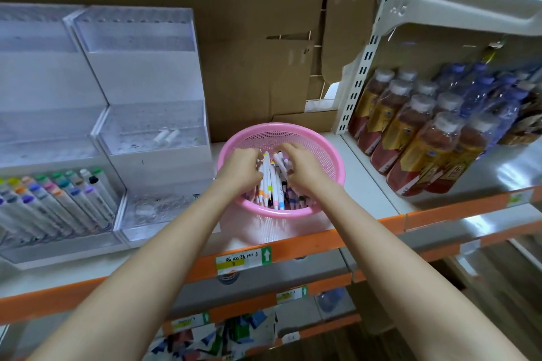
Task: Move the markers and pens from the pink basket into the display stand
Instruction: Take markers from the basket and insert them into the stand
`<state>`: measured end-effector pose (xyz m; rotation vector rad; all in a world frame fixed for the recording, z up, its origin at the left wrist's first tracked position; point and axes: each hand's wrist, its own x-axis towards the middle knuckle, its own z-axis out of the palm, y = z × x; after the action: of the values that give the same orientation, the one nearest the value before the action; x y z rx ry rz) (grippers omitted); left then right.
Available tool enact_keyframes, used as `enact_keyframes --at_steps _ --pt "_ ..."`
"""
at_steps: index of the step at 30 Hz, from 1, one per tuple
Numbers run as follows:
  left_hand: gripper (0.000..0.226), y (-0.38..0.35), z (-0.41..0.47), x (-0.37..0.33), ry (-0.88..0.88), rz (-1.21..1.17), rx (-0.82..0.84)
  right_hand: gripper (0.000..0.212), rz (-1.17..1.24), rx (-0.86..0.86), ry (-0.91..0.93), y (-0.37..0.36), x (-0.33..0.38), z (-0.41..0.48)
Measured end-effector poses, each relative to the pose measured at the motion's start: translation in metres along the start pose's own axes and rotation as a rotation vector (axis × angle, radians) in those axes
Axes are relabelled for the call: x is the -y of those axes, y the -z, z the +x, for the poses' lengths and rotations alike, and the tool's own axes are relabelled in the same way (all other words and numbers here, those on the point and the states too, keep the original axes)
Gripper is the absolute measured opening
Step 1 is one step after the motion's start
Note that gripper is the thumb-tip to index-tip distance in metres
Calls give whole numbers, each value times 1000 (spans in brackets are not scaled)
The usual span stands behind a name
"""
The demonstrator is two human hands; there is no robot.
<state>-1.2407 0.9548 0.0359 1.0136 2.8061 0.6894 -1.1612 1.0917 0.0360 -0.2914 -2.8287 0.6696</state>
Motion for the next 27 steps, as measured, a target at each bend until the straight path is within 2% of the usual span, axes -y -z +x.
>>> enact_keyframes --at_steps 4,8,11,18,21,22,24,27 --pt "23 8 4 -2 24 19 95 41 -202 -44 -114 -1 -1 1" --pt "46 14 10 -2 54 14 188 21 -291 33 -292 1 -2 -3" --pt "48 15 11 -3 82 -20 226 17 -260 53 -279 -1 -3 0" --pt "43 16 9 -6 151 -98 217 32 -62 32 -294 -3 -7 4" --pt "39 15 9 -10 189 -177 205 11 22 0 -298 -2 -8 5" --pt "39 14 10 -10 210 -228 191 11 62 -15 -294 -1 -8 5" --pt "41 12 9 -11 260 -357 173 18 117 -21 -271 2 -6 5" --pt "34 9 10 -11 236 -446 146 30 145 -25 -224 5 -4 3"
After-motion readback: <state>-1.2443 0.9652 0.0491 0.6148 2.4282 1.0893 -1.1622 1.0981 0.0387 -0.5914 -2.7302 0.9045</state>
